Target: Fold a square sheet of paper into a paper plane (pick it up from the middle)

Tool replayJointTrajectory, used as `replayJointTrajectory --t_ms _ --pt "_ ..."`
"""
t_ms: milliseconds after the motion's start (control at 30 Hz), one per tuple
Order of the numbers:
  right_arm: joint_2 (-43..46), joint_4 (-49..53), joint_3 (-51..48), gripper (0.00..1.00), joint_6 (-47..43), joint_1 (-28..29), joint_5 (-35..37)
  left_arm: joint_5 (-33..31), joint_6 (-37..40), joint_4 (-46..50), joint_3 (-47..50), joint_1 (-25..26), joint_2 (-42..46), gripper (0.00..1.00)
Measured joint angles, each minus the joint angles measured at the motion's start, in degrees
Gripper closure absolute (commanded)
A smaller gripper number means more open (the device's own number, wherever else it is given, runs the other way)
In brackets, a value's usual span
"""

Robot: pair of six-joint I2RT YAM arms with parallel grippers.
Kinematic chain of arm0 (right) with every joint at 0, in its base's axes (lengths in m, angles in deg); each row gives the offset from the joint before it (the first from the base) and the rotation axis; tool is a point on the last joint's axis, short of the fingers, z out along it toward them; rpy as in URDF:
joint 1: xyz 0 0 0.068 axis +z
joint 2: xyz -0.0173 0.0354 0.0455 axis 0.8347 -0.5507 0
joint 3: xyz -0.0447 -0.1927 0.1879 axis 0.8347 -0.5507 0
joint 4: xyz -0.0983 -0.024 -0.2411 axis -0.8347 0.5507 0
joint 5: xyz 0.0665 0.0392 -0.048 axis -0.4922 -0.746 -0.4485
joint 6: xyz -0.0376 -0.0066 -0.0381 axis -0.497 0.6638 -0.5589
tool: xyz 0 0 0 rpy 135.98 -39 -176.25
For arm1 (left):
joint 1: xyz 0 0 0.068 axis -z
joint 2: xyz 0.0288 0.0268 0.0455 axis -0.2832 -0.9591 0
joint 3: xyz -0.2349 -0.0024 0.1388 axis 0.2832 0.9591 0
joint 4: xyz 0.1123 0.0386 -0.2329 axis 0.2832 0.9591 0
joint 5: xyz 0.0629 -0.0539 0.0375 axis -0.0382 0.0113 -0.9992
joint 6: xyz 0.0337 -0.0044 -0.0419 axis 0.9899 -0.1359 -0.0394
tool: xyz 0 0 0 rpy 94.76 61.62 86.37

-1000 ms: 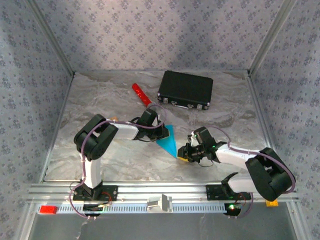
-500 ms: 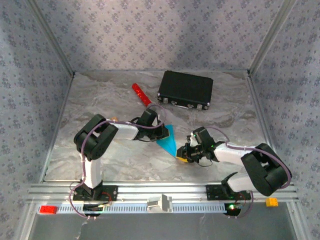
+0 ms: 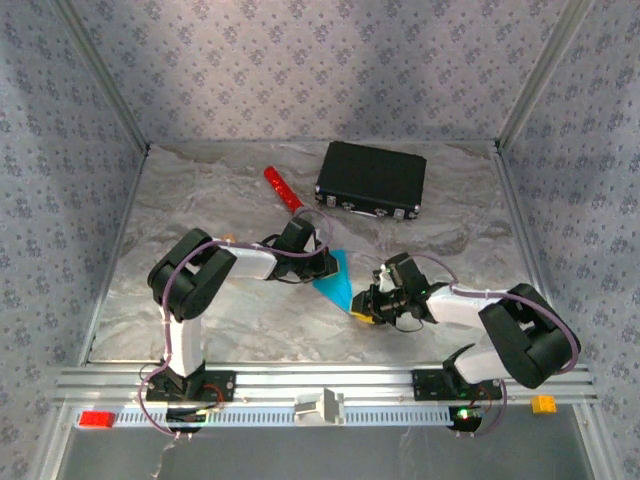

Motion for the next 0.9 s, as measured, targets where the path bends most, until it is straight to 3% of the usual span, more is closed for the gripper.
replayJointTrajectory --t_ms 700,900 --pt "-1.18 -6.99 0.00 0.74 0.87 0.39 1.79 0.00 -0.04 -0.20 0.09 0.00 0.07 0.91" --pt "-1.44 -7.89 -0.02 0.81 0.92 0.37 2.38 -0.04 -0.37 -0.26 0.15 0.00 0.17 0.90"
